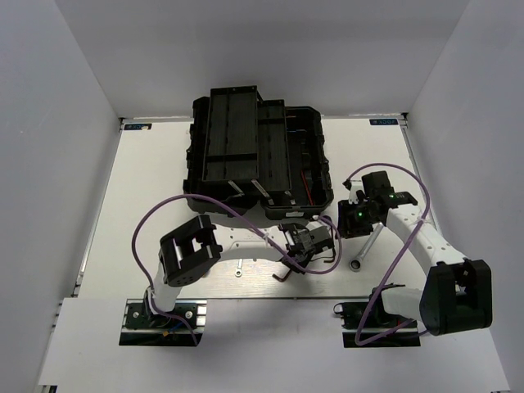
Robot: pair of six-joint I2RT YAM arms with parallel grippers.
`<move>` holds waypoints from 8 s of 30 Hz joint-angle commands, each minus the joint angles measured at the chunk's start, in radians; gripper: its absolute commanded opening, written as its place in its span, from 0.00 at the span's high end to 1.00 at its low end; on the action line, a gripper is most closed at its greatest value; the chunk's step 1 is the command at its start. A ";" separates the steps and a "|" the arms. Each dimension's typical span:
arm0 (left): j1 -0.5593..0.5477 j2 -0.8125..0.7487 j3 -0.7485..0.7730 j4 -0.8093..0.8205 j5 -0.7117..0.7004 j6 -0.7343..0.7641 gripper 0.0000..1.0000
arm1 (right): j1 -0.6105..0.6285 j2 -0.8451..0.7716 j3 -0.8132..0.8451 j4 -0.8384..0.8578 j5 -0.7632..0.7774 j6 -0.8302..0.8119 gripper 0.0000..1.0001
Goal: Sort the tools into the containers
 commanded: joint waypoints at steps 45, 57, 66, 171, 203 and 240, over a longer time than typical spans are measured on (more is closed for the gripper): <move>0.191 -0.202 0.592 -0.198 -0.147 -0.030 1.00 | 0.125 0.171 -0.159 0.294 0.442 0.187 0.79; 0.300 0.031 0.821 -0.186 -0.064 0.001 1.00 | 0.073 0.168 -0.130 0.263 0.422 0.181 1.00; 0.364 0.160 0.888 -0.187 -0.066 0.019 1.00 | 0.008 0.121 -0.060 0.182 0.344 0.153 1.00; 0.447 -0.609 -0.738 -0.003 -0.061 -0.277 0.42 | -0.047 -0.057 -0.030 0.001 -0.227 -0.115 0.48; 0.360 -0.954 -0.376 -0.132 0.112 0.054 1.00 | -0.036 0.237 -0.052 0.458 -0.017 0.348 0.15; 0.456 -0.066 0.698 -0.141 -0.187 0.217 1.00 | 0.008 0.119 -0.159 0.408 0.110 0.359 1.00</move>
